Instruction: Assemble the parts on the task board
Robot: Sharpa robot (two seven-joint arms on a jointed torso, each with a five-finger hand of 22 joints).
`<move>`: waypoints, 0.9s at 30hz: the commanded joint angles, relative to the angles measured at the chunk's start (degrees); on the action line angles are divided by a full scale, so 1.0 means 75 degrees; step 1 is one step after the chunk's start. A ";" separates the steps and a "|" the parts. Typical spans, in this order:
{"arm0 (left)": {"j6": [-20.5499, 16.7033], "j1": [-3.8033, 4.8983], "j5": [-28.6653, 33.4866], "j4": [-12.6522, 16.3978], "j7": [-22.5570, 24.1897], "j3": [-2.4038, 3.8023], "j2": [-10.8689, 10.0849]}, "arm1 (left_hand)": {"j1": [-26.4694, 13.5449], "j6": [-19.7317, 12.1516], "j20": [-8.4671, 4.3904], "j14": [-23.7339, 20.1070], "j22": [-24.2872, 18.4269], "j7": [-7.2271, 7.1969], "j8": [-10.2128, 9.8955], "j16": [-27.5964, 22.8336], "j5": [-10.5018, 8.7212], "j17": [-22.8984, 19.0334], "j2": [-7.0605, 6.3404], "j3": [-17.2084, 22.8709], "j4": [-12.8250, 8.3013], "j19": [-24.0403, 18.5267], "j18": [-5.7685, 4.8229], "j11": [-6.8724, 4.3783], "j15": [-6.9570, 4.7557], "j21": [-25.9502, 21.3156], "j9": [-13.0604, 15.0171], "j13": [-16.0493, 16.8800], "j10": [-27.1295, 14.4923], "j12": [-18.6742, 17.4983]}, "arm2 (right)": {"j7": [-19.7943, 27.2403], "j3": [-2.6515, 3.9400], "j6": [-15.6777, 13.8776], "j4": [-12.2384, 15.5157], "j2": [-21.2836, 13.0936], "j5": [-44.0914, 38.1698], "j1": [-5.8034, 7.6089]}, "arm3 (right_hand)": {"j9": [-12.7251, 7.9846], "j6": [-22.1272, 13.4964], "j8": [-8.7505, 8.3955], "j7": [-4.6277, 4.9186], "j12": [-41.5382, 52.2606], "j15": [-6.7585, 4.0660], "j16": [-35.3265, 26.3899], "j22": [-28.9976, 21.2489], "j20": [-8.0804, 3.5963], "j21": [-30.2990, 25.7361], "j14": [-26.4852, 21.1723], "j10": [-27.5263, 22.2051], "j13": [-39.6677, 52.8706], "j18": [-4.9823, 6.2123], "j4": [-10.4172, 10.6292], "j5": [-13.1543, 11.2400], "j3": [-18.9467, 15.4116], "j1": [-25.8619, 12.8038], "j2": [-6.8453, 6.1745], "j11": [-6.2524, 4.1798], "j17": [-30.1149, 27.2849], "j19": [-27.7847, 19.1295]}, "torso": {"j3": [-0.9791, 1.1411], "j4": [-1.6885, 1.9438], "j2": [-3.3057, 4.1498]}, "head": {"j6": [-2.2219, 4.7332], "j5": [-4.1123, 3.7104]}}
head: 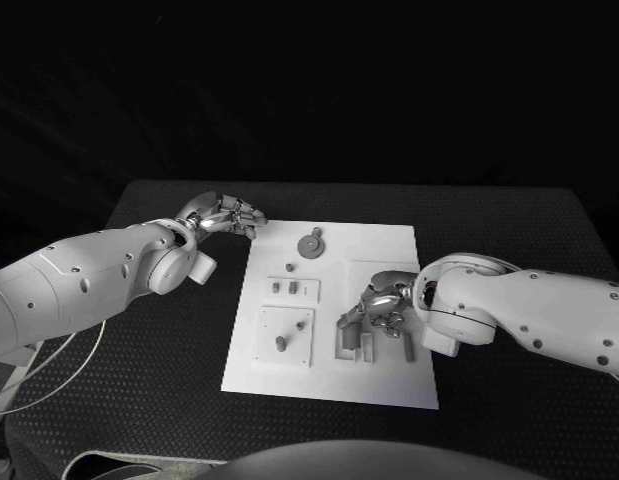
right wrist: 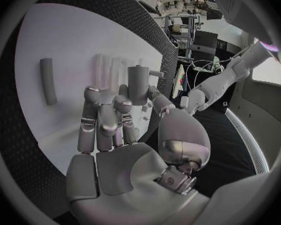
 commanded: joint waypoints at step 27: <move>0.0143 0.0003 0.0048 0.0039 0.0020 0.0004 -0.0013 | -0.0119 -0.0070 0.0003 -0.0008 -0.0031 -0.0001 0.0032 -0.0066 0.0012 0.0037 0.0055 -0.0128 0.0018 -0.0048 0.0125 0.0023 0.0070 0.0011 -0.0017 -0.0023 -0.0076 -0.0007 | -0.0163 -0.0022 0.0127 -0.0146 0.0093 -0.0452 -0.0191 | -0.0023 0.0122 -0.0037 0.0059 -0.0047 -0.0062 -0.0014 0.0149 0.0047 0.0064 -0.0036 0.0016 -0.0016 0.0106 -0.0218 0.0025 0.0569 -0.0290 0.0014 0.0012 -0.0028 -0.0015 | -0.0002 0.0011 0.0004 | -0.0052 0.0010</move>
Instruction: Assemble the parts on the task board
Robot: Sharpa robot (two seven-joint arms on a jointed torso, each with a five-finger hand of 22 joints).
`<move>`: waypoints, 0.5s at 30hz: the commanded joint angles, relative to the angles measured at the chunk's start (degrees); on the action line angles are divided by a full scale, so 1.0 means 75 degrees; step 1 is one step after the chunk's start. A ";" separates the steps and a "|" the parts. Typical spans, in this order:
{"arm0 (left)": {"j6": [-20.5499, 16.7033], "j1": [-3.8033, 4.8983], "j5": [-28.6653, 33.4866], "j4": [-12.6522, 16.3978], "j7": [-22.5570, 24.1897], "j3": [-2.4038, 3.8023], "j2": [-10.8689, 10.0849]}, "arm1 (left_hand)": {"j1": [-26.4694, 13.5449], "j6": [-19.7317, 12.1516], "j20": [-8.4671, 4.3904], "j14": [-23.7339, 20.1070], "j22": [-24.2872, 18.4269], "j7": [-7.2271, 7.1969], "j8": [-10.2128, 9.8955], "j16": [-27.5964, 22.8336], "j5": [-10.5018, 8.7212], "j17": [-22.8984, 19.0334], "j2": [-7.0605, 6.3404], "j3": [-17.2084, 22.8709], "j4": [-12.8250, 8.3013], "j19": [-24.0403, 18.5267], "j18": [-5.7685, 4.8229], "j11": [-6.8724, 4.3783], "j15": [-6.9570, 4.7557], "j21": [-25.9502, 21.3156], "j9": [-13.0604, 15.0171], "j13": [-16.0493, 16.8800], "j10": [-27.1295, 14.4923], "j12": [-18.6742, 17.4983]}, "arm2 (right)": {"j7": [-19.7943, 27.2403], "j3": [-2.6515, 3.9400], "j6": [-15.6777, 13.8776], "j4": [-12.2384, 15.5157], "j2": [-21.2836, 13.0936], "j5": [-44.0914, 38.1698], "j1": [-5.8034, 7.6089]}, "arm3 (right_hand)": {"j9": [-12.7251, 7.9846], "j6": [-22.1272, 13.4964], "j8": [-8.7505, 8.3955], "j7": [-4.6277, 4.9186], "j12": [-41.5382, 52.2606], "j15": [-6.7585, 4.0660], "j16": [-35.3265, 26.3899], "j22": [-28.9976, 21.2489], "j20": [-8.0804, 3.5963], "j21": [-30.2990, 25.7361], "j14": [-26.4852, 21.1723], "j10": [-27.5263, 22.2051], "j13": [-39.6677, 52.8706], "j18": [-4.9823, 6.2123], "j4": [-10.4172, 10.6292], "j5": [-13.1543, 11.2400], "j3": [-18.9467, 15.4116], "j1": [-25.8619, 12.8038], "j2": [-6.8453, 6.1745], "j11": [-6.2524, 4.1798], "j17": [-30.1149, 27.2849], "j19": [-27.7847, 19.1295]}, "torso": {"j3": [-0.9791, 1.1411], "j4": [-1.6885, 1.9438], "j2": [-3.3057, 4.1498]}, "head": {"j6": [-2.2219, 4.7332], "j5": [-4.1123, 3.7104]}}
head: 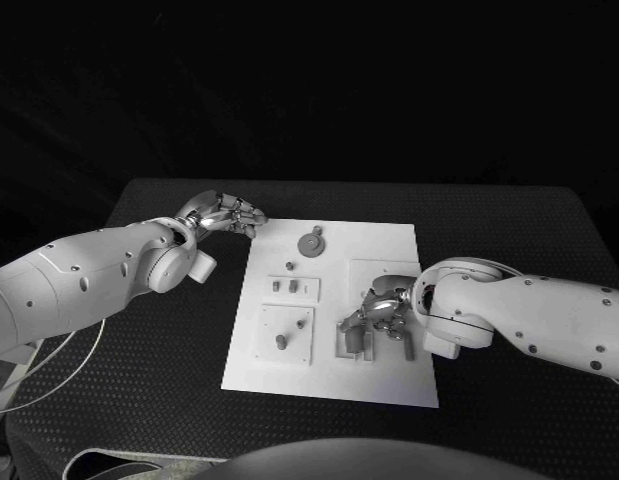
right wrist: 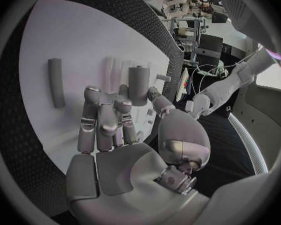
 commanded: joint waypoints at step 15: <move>0.0119 0.0004 0.0047 0.0027 0.0021 0.0004 -0.0011 | -0.0087 -0.0068 0.0004 -0.0009 -0.0015 -0.0001 0.0033 -0.0041 0.0012 0.0019 0.0017 -0.0068 -0.0007 -0.0051 0.0125 -0.0004 0.0071 0.0011 -0.0011 -0.0009 -0.0050 -0.0006 | -0.0065 -0.0011 0.0131 0.0018 0.0045 0.0085 -0.0089 | -0.0010 0.0126 -0.0033 0.0059 -0.0049 -0.0035 -0.0012 0.0148 0.0032 0.0036 -0.0012 0.0013 -0.0010 0.0106 -0.0204 0.0045 0.0556 -0.0161 -0.0031 0.0012 -0.0016 -0.0028 | 0.0005 -0.0007 -0.0001 | -0.0058 0.0033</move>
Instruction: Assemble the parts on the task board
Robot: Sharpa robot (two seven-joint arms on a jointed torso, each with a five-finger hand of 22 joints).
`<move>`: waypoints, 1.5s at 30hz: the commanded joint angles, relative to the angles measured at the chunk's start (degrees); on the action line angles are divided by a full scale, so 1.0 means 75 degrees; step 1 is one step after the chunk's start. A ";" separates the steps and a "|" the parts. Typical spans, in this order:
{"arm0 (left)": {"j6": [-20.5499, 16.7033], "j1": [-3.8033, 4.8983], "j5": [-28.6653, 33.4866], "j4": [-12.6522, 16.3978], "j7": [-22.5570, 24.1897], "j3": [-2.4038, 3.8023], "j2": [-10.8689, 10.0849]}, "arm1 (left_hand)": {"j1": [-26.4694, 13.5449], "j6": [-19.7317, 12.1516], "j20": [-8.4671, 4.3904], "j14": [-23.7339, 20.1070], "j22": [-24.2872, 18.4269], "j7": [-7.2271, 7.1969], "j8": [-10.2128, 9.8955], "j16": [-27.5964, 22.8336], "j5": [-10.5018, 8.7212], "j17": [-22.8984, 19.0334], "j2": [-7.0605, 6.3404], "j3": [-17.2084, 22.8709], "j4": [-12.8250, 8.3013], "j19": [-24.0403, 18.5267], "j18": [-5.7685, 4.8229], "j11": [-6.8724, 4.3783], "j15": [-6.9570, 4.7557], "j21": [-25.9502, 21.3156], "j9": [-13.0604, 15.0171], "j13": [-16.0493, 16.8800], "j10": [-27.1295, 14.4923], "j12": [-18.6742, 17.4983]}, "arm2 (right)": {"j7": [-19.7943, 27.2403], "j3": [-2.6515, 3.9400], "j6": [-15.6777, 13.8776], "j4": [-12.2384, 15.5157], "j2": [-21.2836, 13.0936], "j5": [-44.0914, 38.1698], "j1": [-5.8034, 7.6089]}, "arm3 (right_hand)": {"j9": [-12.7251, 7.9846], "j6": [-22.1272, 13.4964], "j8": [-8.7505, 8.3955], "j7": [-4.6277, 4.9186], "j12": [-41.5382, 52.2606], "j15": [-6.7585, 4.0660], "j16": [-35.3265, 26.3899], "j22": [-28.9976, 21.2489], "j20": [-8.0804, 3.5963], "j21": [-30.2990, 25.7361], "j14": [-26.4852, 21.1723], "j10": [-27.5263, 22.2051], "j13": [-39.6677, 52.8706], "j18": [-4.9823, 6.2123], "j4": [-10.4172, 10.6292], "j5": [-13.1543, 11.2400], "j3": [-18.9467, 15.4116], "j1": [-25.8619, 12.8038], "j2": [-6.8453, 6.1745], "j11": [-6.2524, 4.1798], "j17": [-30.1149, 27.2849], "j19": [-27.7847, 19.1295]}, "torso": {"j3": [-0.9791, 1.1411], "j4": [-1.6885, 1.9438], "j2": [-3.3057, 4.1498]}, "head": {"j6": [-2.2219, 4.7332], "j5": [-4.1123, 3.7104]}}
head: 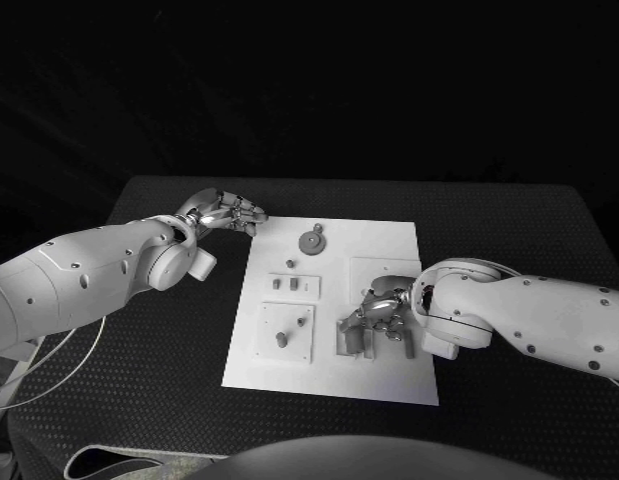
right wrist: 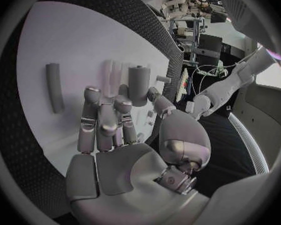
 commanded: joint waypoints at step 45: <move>0.0148 0.0004 0.0046 -0.0001 -0.0022 0.0004 0.0013 | -0.0091 -0.0061 0.0007 0.0007 -0.0022 -0.0006 0.0039 -0.0063 0.0013 0.0032 0.0028 -0.0064 0.0007 -0.0064 0.0127 -0.0001 0.0048 0.0010 -0.0014 -0.0016 -0.0062 -0.0006 | -0.0045 -0.0011 -0.0069 0.0019 0.0048 0.0013 -0.0054 | 0.0017 0.0104 -0.0132 0.0055 -0.0061 -0.0056 -0.0021 0.0134 -0.0009 0.0038 -0.0068 -0.0019 -0.0022 0.0105 0.0396 0.0025 0.0353 -0.0611 -0.0683 0.0019 -0.0098 -0.0027 | 0.0001 -0.0008 0.0001 | -0.0038 0.0055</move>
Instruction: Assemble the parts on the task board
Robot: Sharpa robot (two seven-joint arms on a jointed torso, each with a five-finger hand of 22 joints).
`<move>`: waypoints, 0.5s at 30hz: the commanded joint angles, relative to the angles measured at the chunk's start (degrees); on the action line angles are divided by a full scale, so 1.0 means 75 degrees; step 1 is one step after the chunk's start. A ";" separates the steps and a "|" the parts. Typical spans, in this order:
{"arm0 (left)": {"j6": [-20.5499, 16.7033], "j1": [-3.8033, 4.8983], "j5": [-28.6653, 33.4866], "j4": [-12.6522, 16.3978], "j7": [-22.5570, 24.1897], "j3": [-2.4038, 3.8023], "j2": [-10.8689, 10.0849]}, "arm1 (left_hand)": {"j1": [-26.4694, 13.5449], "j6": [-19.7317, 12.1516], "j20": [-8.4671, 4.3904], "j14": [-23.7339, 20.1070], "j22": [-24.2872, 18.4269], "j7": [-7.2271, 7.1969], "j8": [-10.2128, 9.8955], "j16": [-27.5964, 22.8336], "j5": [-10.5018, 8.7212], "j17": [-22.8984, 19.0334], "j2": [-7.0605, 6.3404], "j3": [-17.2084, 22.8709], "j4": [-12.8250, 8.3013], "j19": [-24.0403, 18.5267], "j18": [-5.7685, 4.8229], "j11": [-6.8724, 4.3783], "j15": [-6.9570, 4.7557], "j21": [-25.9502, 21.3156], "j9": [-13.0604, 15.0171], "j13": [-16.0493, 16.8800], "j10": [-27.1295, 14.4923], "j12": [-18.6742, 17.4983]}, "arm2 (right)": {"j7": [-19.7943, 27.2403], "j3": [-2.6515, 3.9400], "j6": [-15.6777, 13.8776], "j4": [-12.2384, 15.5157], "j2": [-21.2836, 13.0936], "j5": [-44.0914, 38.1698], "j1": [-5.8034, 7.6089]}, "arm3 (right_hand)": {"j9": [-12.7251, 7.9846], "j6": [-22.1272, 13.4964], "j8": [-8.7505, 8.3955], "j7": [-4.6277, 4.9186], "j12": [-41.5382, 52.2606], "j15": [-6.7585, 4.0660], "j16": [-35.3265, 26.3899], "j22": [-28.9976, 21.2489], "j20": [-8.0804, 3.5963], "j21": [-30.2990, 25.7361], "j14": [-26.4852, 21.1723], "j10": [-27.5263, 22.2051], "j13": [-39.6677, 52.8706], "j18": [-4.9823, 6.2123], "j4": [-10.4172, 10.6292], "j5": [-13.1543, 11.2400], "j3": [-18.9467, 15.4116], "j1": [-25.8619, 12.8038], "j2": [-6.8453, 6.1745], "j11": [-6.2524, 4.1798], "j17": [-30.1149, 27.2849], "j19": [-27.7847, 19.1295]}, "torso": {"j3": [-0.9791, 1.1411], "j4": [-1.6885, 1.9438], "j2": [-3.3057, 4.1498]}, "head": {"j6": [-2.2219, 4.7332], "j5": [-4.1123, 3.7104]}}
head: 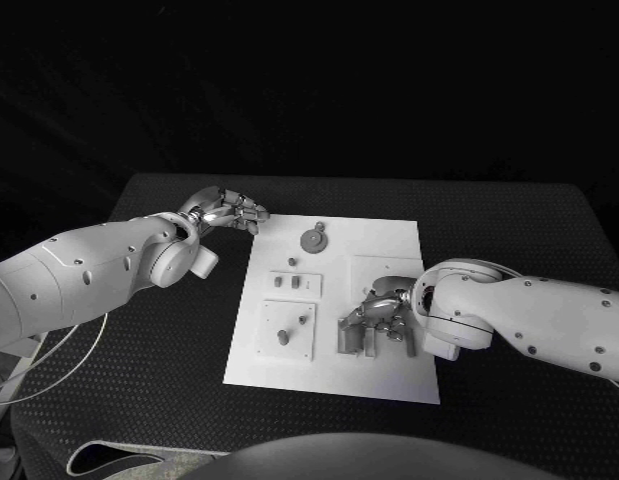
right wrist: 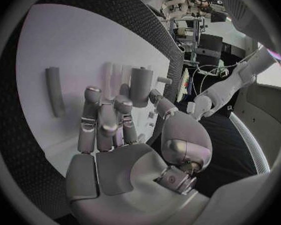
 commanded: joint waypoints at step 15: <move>0.0121 0.0003 0.0046 0.0006 0.0040 0.0004 0.0015 | -0.0060 -0.0061 0.0009 0.0003 -0.0014 -0.0007 0.0039 -0.0039 0.0013 0.0017 0.0000 -0.0048 -0.0013 -0.0068 0.0127 0.0001 0.0050 0.0010 -0.0009 -0.0013 -0.0066 -0.0006 | 0.0060 -0.0006 0.0002 0.0033 0.0012 -0.0013 -0.0020 | 0.0009 0.0041 -0.0028 0.0000 -0.0031 -0.0050 -0.0025 0.0134 -0.0014 0.0038 -0.0016 -0.0027 -0.0011 0.0058 0.0096 0.0023 0.0035 -0.0055 -0.0183 0.0019 -0.0032 -0.0024 | 0.0008 -0.0004 -0.0001 | -0.0011 0.0004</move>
